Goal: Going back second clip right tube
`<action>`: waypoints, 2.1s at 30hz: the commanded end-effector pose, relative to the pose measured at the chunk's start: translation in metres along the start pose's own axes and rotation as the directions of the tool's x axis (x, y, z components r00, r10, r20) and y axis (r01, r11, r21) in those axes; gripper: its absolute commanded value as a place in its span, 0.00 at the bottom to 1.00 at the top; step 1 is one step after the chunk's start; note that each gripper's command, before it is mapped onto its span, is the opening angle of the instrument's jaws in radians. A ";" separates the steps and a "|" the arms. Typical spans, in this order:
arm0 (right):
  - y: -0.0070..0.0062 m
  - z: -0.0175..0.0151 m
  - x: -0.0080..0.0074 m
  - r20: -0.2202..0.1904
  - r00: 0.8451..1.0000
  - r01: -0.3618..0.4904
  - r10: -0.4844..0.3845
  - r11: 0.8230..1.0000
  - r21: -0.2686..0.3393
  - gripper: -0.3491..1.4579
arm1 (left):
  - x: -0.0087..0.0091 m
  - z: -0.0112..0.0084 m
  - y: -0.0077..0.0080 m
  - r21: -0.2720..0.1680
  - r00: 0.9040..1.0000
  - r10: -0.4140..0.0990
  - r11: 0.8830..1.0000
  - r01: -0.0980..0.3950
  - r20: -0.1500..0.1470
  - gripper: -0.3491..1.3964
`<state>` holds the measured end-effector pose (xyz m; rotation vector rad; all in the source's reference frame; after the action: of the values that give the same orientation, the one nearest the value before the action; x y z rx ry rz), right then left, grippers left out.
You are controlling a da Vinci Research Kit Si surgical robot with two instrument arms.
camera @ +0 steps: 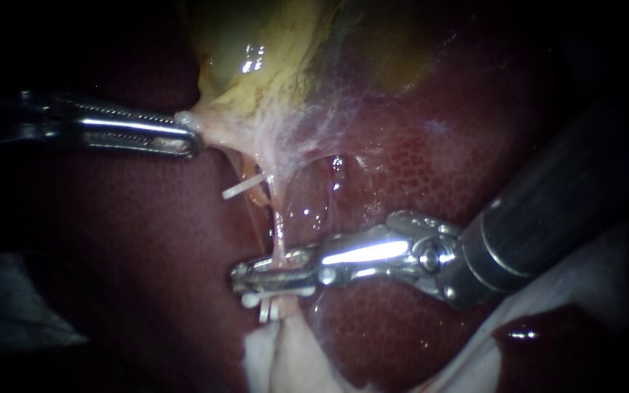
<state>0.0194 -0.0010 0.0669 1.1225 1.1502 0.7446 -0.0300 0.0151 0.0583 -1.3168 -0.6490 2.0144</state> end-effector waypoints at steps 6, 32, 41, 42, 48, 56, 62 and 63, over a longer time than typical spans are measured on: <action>0.0004 0.0002 0.0002 -0.019 0.996 0.082 -0.083 0.996 -0.033 0.37 | 0.0000 0.0000 0.0000 0.000 1.000 0.001 1.000 -0.001 0.000 0.00; -0.0007 -0.0055 0.0021 0.103 0.926 0.378 -0.364 0.879 -0.291 0.47 | -0.0002 -0.0002 0.0000 -0.004 1.000 0.002 1.000 -0.002 0.001 0.00; -0.0060 -0.0103 0.0032 0.331 0.767 0.633 -0.550 0.733 -0.248 0.47 | -0.0003 -0.0003 -0.0002 -0.006 1.000 0.002 1.000 -0.002 0.001 0.00; -0.0067 -0.0109 0.0032 0.356 0.743 0.660 -0.567 0.710 -0.246 0.47 | -0.0003 -0.0003 -0.0003 -0.006 1.000 0.002 1.000 -0.002 0.002 0.00; -0.0099 -0.0136 0.0038 0.422 0.675 0.727 -0.605 0.641 -0.244 0.47 | -0.0003 -0.0003 -0.0003 -0.006 1.000 0.002 1.000 -0.002 0.002 0.00; -0.0108 -0.0147 0.0043 0.437 0.658 0.745 -0.614 0.614 -0.259 0.47 | -0.0008 0.0002 -0.0005 -0.003 1.000 0.005 1.000 -0.005 0.001 0.00; -0.0108 -0.0150 0.0042 0.439 0.653 0.749 -0.617 0.610 -0.257 0.47 | -0.0020 0.0021 -0.0013 -0.005 1.000 0.012 1.000 -0.012 0.009 0.00; -0.0108 -0.0150 0.0042 0.439 0.653 0.749 -0.617 0.610 -0.257 0.47 | -0.0022 0.0025 -0.0014 -0.005 1.000 0.014 1.000 -0.013 0.015 0.00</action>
<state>0.0053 0.0039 0.0551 0.3219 0.9779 0.1506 -0.0316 0.0142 0.0620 -1.3174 -0.6546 2.0369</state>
